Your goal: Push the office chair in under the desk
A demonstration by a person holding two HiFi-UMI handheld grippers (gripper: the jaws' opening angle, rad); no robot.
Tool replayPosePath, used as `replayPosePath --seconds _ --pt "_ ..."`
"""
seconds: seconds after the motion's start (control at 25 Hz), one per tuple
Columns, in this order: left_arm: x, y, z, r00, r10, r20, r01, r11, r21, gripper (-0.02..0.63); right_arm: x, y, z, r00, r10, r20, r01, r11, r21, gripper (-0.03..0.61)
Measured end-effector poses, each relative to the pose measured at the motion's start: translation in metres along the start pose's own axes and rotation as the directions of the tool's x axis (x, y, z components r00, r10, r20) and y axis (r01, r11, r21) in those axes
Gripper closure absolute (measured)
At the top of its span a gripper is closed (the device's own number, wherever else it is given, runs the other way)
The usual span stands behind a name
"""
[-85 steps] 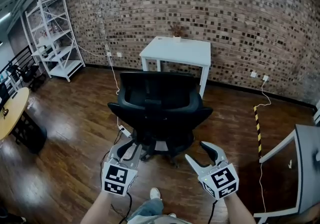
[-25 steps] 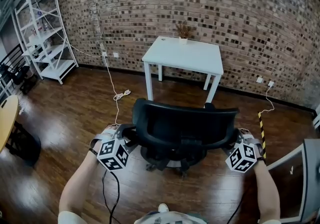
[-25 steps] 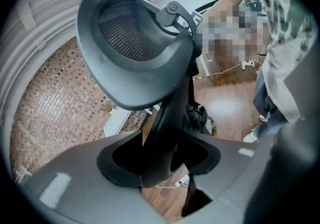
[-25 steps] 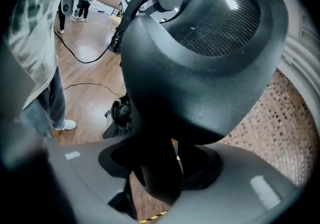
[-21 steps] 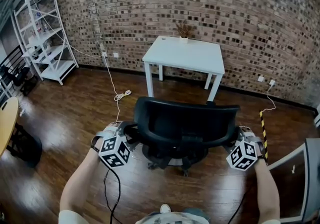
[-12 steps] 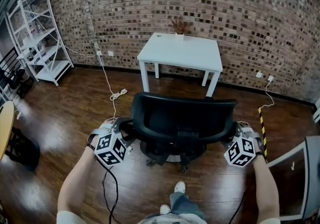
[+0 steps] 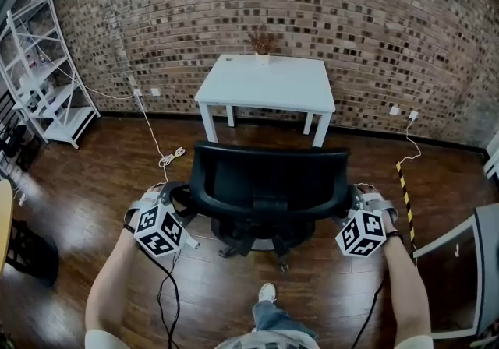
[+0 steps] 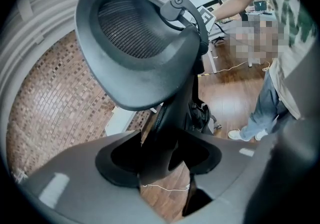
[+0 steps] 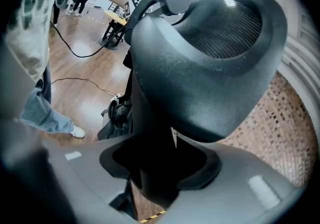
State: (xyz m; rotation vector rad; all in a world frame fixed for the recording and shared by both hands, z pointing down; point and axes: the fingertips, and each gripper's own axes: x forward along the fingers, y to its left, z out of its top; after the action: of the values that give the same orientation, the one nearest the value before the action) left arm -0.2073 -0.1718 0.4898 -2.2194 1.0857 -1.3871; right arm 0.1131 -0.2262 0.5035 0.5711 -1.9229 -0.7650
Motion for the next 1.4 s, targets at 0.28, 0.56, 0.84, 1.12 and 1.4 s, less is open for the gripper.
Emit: replayPosePath --seconds 0.28,0.56,0.84,1.12,1.4 --pt "0.036 0.034 0.010 1.000 -0.010 0.009 0.010 1.000 0.002 0.360 0.034 -0.038 -0.017 0.999 0.007 -0.032 -0.007 1.000 0.002 0.370" --pt "0.074 0.066 0.016 1.000 -0.006 0.005 0.006 1.000 -0.008 0.360 0.072 -0.074 -0.032 0.999 0.004 -0.039 -0.004 1.000 -0.005 0.370" --pt "0.105 0.099 0.016 1.000 -0.006 -0.016 0.005 1.000 -0.022 0.360 0.106 -0.108 -0.038 1.000 -0.013 -0.028 0.012 1.000 -0.015 0.370" --pt "0.133 0.127 0.018 0.999 -0.010 -0.037 0.008 0.999 -0.035 0.360 0.136 -0.139 -0.046 1.000 -0.024 -0.020 0.024 0.999 -0.022 0.370" --pt "0.159 0.155 0.023 0.999 -0.013 -0.032 0.012 0.999 -0.035 0.360 0.164 -0.168 -0.055 0.999 -0.027 -0.034 0.026 0.999 -0.022 0.370"
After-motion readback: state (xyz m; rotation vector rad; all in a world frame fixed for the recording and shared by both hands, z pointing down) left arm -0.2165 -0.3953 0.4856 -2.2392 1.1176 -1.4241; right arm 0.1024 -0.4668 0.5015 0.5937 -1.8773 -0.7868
